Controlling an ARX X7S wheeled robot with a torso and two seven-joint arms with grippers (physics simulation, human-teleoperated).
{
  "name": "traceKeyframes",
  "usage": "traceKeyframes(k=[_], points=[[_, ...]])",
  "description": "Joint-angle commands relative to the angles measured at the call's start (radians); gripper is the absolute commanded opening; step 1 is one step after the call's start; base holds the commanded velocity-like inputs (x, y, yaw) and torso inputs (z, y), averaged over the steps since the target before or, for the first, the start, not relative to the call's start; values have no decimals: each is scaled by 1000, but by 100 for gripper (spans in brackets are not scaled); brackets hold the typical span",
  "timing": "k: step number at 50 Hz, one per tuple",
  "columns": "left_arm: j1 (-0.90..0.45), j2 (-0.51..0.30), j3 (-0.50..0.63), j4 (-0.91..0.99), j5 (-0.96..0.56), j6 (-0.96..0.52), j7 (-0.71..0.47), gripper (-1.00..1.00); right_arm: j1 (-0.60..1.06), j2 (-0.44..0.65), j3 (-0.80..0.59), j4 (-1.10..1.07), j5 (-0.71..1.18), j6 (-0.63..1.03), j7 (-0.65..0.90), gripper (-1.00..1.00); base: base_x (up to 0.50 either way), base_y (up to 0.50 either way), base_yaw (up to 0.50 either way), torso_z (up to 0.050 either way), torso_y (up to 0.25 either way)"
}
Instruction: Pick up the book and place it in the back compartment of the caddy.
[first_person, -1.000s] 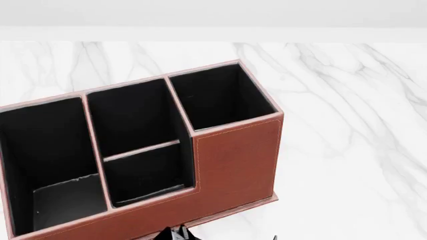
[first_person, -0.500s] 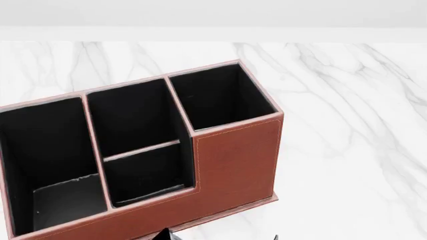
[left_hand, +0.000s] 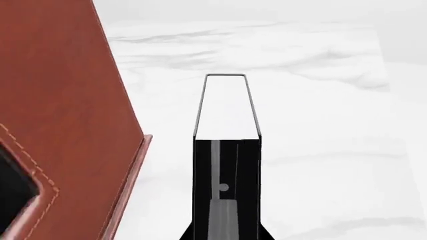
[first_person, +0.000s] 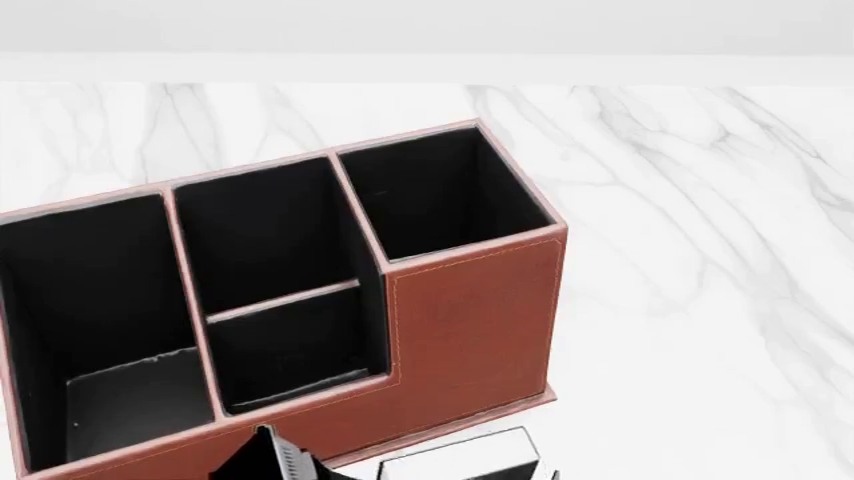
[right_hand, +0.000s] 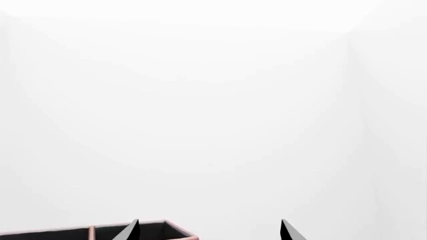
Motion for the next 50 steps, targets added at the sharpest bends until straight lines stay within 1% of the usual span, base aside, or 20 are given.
traceKeyframes(k=[1, 6, 15, 25, 27, 28, 31, 38, 45, 47, 50], points=[[-4, -58, -41, 134, -54, -46, -49, -100, -2, 2, -1, -3, -2, -2, 4, 100, 0, 0, 0, 0, 0], [-5, -84, -50, 183, -62, -70, -68, -100, -2, 3, -2, -3, -2, 0, 6, 100, 0, 0, 0, 0, 2], [1, -164, -69, 349, -82, -142, -118, -100, 0, 3, -4, -2, -3, 1, 7, 100, 0, 0, 0, 0, 1], [-6, -244, -115, 489, -143, -210, -147, -100, 7, 2, -12, 4, -3, 12, 4, 100, 0, 0, 0, 0, 1], [-11, -260, -130, 513, -180, -232, -139, -100, 8, 3, -13, 6, -2, 12, 3, 100, 0, 0, 0, 0, 5], [-18, -271, -140, 523, -222, -253, -117, -100, 9, 2, -14, 6, -2, 11, 3, 100, 0, 0, 0, 0, 0], [-24, -279, -148, 525, -235, -265, -117, -100, 12, 1, -17, 8, -5, 15, 3, 100, 0, 0, 0, 0, 0], [-35, -311, -174, 532, -318, -307, -76, -100, 16, 1, -21, 14, -3, 15, 2, 100, 0, 0, 0, 0, 1], [-48, -321, -198, 507, -383, -328, -35, -100, 22, 0, -26, 21, -4, 20, 1, 100, 0, 0, 0, 0, 1], [-60, -323, -203, 498, -422, -357, -16, -100, 22, 0, -27, 20, -5, 19, 1, 100, 0, 0, 0, 0, 0], [-73, -321, -196, 478, -436, -379, 3, -100, 23, 0, -30, 21, -7, 21, -1, 100, 0, 0, -1, 0, 0]])
